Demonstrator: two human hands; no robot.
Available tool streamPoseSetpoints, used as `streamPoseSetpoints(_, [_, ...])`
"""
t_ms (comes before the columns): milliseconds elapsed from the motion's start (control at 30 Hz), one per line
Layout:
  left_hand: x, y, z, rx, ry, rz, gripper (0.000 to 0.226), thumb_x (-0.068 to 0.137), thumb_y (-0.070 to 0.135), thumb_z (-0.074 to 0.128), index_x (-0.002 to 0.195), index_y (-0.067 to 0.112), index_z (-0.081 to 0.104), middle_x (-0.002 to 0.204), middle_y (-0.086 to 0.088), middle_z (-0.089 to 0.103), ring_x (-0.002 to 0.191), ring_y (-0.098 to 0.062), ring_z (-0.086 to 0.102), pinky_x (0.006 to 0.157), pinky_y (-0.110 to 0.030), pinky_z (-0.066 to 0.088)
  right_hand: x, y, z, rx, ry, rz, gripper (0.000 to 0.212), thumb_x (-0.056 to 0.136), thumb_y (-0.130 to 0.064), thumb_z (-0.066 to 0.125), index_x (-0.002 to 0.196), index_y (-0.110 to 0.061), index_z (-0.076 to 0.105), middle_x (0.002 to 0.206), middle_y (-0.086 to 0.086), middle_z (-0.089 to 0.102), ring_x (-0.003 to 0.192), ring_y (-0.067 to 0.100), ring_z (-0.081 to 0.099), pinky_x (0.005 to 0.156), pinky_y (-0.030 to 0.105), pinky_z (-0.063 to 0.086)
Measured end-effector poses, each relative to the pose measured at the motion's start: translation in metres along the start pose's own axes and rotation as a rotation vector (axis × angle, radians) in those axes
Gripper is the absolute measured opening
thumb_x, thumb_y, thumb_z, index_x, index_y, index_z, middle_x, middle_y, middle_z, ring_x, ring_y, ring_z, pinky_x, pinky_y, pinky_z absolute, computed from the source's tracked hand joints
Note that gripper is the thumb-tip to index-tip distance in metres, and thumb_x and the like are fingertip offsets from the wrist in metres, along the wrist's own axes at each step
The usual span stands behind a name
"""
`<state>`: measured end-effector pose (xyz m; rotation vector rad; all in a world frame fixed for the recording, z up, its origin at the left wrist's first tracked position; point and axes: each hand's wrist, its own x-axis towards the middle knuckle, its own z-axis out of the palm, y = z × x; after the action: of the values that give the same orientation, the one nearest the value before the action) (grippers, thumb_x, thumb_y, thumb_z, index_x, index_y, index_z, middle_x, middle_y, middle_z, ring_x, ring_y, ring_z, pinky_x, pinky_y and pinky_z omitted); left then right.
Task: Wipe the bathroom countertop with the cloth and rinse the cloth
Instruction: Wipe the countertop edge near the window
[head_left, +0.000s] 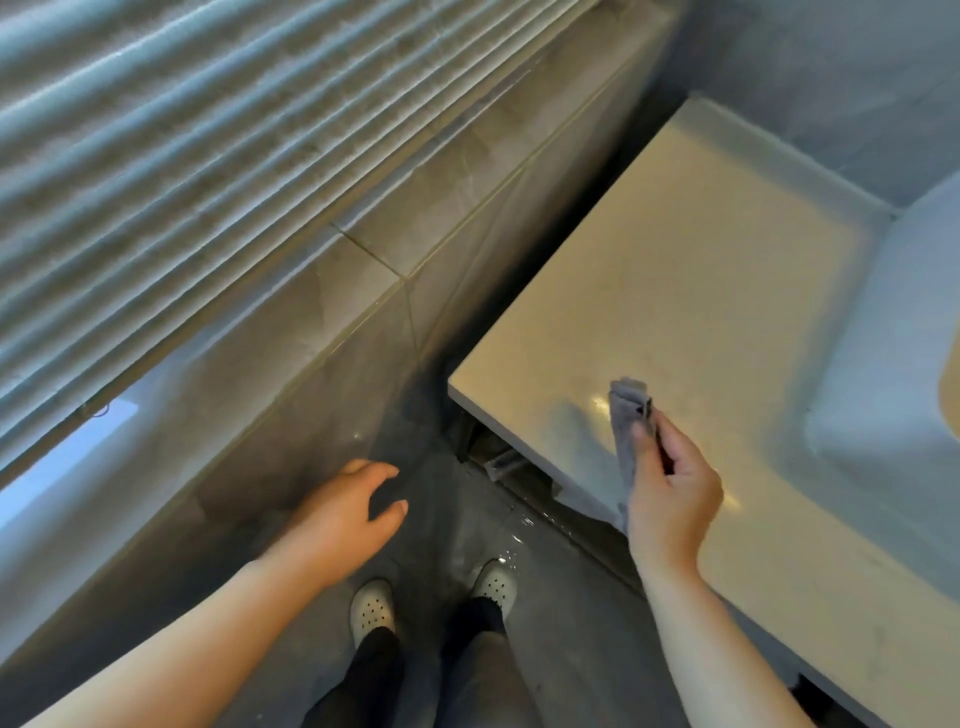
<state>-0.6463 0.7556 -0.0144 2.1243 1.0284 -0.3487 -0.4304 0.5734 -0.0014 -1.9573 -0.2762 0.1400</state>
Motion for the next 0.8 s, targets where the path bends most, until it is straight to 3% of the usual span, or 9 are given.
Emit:
streamPoseSetpoints(67, [0.004, 0.015, 0.006, -0.007, -0.017, 0.062, 0.050, 0.091, 0.041, 0.055, 0.136, 0.021, 0.046, 0.136, 0.006, 0.045, 0.116, -0.011, 0.050, 0.095, -0.021, 0.039, 0.025, 0.024, -0.032, -0.070, 0.168, 0.070, 0.028, 0.091, -0.042, 0.059, 0.117, -0.036, 0.067, 0.104, -0.020, 0.069, 0.095, 0.009, 0.065, 0.080, 0.049, 0.057])
streamPoseSetpoints(100, [0.006, 0.023, 0.009, -0.004, -0.023, 0.091, 0.050, 0.091, 0.041, 0.055, 0.136, 0.021, 0.046, 0.135, 0.007, 0.046, 0.114, -0.010, 0.051, 0.094, -0.021, 0.041, 0.035, 0.037, -0.046, -0.105, 0.232, 0.101, 0.030, 0.090, -0.047, 0.057, 0.115, -0.036, 0.067, 0.097, -0.017, 0.069, 0.087, 0.011, 0.064, 0.076, 0.053, 0.057])
streamPoseSetpoints(167, [0.010, 0.037, 0.015, 0.008, -0.018, 0.149, 0.050, 0.090, 0.042, 0.055, 0.136, 0.022, 0.047, 0.134, 0.007, 0.048, 0.107, -0.009, 0.053, 0.090, -0.023, 0.045, 0.052, 0.058, -0.070, -0.177, 0.337, 0.140, 0.031, 0.090, -0.046, 0.056, 0.112, -0.028, 0.069, 0.087, -0.011, 0.064, 0.079, 0.011, 0.058, 0.074, 0.050, 0.057])
streamPoseSetpoints(267, [0.015, 0.054, 0.024, 0.034, -0.022, 0.206, 0.050, 0.090, 0.043, 0.056, 0.135, 0.024, 0.047, 0.133, 0.008, 0.049, 0.106, -0.008, 0.053, 0.089, -0.024, 0.047, 0.066, 0.081, -0.089, -0.296, 0.393, 0.136, 0.031, 0.094, -0.036, 0.052, 0.111, -0.018, 0.071, 0.084, -0.003, 0.064, 0.077, 0.013, 0.056, 0.068, 0.031, 0.045])
streamPoseSetpoints(367, [0.018, 0.066, 0.031, 0.061, -0.038, 0.216, 0.050, 0.090, 0.042, 0.055, 0.136, 0.023, 0.046, 0.134, 0.008, 0.048, 0.111, -0.009, 0.052, 0.092, -0.024, 0.046, 0.077, 0.091, -0.078, -0.355, 0.392, 0.132, 0.028, 0.096, -0.030, 0.051, 0.115, -0.022, 0.069, 0.092, 0.001, 0.070, 0.082, 0.019, 0.061, 0.069, 0.030, 0.044])
streamPoseSetpoints(433, [0.018, 0.070, 0.033, 0.077, -0.038, 0.202, 0.050, 0.091, 0.042, 0.054, 0.136, 0.023, 0.046, 0.134, 0.008, 0.047, 0.112, -0.009, 0.052, 0.091, -0.023, 0.045, 0.084, 0.088, -0.059, -0.368, 0.357, 0.098, 0.026, 0.095, -0.026, 0.052, 0.116, -0.026, 0.069, 0.091, 0.002, 0.070, 0.084, 0.021, 0.062, 0.067, 0.033, 0.046])
streamPoseSetpoints(533, [0.018, 0.072, 0.035, 0.075, -0.032, 0.170, 0.049, 0.090, 0.042, 0.055, 0.135, 0.024, 0.047, 0.133, 0.009, 0.048, 0.109, -0.008, 0.054, 0.090, -0.023, 0.046, 0.095, 0.074, -0.024, -0.412, 0.261, 0.008, 0.024, 0.094, -0.021, 0.054, 0.112, -0.018, 0.069, 0.081, 0.009, 0.063, 0.084, 0.029, 0.058, 0.064, 0.030, 0.040])
streamPoseSetpoints(667, [0.016, 0.070, 0.031, 0.077, 0.000, 0.110, 0.048, 0.090, 0.040, 0.057, 0.133, 0.023, 0.049, 0.129, 0.008, 0.051, 0.108, -0.010, 0.056, 0.090, -0.027, 0.047, 0.087, 0.044, 0.026, -0.373, 0.076, -0.102, 0.026, 0.091, -0.013, 0.057, 0.115, -0.015, 0.068, 0.079, 0.008, 0.061, 0.081, 0.020, 0.050, 0.065, 0.016, 0.023])
streamPoseSetpoints(800, [0.007, 0.066, 0.019, 0.074, 0.041, 0.050, 0.047, 0.089, 0.040, 0.058, 0.132, 0.023, 0.051, 0.128, 0.007, 0.053, 0.100, -0.010, 0.060, 0.089, -0.027, 0.047, 0.044, 0.011, 0.054, -0.255, -0.223, -0.131, 0.026, 0.092, -0.016, 0.060, 0.117, -0.019, 0.068, 0.096, -0.003, 0.066, 0.092, 0.008, 0.051, 0.070, 0.005, 0.031])
